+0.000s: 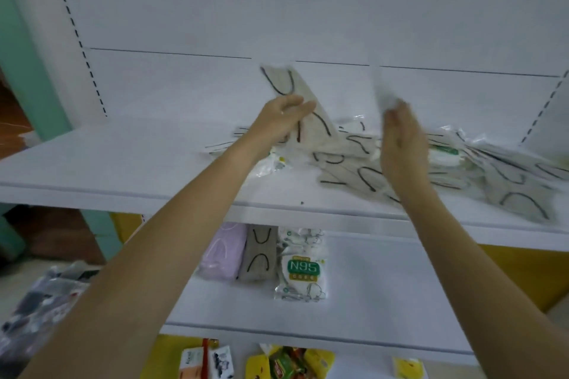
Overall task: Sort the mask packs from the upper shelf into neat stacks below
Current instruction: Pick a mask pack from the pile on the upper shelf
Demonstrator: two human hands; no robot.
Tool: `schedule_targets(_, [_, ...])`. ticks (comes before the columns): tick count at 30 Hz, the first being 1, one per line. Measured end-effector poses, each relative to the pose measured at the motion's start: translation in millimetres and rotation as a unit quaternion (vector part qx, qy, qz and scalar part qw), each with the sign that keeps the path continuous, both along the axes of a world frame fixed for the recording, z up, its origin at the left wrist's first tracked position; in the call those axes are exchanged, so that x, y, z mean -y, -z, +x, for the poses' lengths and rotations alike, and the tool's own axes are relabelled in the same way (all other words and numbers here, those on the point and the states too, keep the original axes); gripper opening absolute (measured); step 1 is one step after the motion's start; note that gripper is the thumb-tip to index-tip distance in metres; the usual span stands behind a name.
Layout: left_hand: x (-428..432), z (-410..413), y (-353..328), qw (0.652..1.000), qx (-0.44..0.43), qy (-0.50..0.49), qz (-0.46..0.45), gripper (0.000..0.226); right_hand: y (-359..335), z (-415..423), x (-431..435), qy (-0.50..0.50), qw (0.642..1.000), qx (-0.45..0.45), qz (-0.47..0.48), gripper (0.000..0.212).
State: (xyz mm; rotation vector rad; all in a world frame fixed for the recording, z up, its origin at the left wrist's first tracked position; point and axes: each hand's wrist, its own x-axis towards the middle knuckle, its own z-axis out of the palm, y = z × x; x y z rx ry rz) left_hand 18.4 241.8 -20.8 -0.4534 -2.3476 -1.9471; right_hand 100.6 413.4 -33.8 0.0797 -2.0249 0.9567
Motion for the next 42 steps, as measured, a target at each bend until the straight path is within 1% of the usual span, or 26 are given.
schedule_targets(1, [-12,5,3,0.998,0.046,0.026,0.019,0.034,5,-4,3,-0.038,0.997,0.017,0.059,0.035])
schedule_targets(3, [-29,11,11,0.988,0.121,0.066,0.067,0.044,29,-16,3,-0.12,0.97,0.075,0.195,0.042])
schedule_targets(4, [-35,12,16,0.985,0.133,0.075,0.074,0.044,41,-19,0,-0.144,0.955,0.114,0.234,0.043])
schedule_targets(5, [-40,15,21,0.988,0.126,0.07,0.063,0.036,50,-19,-3,-0.166,0.944,0.148,0.244,0.045])
schedule_targets(7, [-43,17,31,0.996,0.075,0.028,0.035,0.015,60,-16,-11,-0.218,0.931,0.182,0.229,0.049])
schedule_targets(8, [-42,18,35,0.998,0.052,0.008,0.032,0.017,59,-14,-15,-0.235,0.928,0.193,0.216,0.049])
schedule_targets(10, [-38,22,41,0.999,0.006,-0.028,0.026,0.03,55,-18,-28,-0.244,0.929,0.199,0.194,0.046])
schedule_targets(11, [-34,24,43,0.999,-0.015,-0.044,0.023,0.039,51,-23,-33,-0.233,0.933,0.202,0.184,0.045])
schedule_targets(14, [-12,29,49,0.993,-0.079,-0.09,0.006,0.076,42,-46,-42,-0.188,0.94,0.235,0.162,0.044])
schedule_targets(16, [7,32,46,0.986,-0.111,-0.126,0.004,0.087,35,-61,-35,-0.179,0.939,0.246,0.161,0.046])
schedule_targets(18, [27,33,40,0.977,-0.127,-0.173,0.003,0.088,30,-72,-16,-0.19,0.933,0.251,0.176,0.048])
schedule_targets(23, [77,27,27,0.944,-0.162,-0.288,0.002,0.077,23,-97,42,-0.24,0.912,0.239,0.233,0.051])
schedule_targets(26, [109,18,32,0.929,-0.16,-0.334,0.012,0.075,23,-111,74,-0.259,0.886,0.251,0.292,0.058])
schedule_targets(28, [128,13,35,0.928,-0.155,-0.339,0.01,0.076,26,-120,91,-0.268,0.864,0.286,0.317,0.058])
schedule_targets(29, [136,10,36,0.928,-0.157,-0.338,0.006,0.075,28,-123,97,-0.271,0.857,0.308,0.313,0.058])
schedule_targets(31, [150,1,35,0.929,-0.154,-0.335,-0.002,0.074,33,-125,106,-0.261,0.855,0.335,0.3,0.063])
schedule_targets(33, [158,-10,33,0.935,-0.148,-0.323,-0.003,0.073,35,-124,109,-0.239,0.861,0.33,0.306,0.064])
schedule_targets(37, [159,-31,33,0.946,-0.138,-0.294,0.008,0.065,32,-122,103,-0.215,0.859,0.326,0.332,0.056])
schedule_targets(40, [153,-48,31,0.951,-0.129,-0.28,0.033,0.061,28,-115,106,-0.19,0.85,0.313,0.379,0.061])
schedule_targets(41, [150,-53,28,0.952,-0.129,-0.275,0.042,0.061,28,-113,111,-0.201,0.849,0.312,0.378,0.06])
schedule_targets(42, [146,-58,25,0.952,-0.131,-0.27,0.051,0.061,30,-112,116,-0.224,0.849,0.323,0.353,0.057])
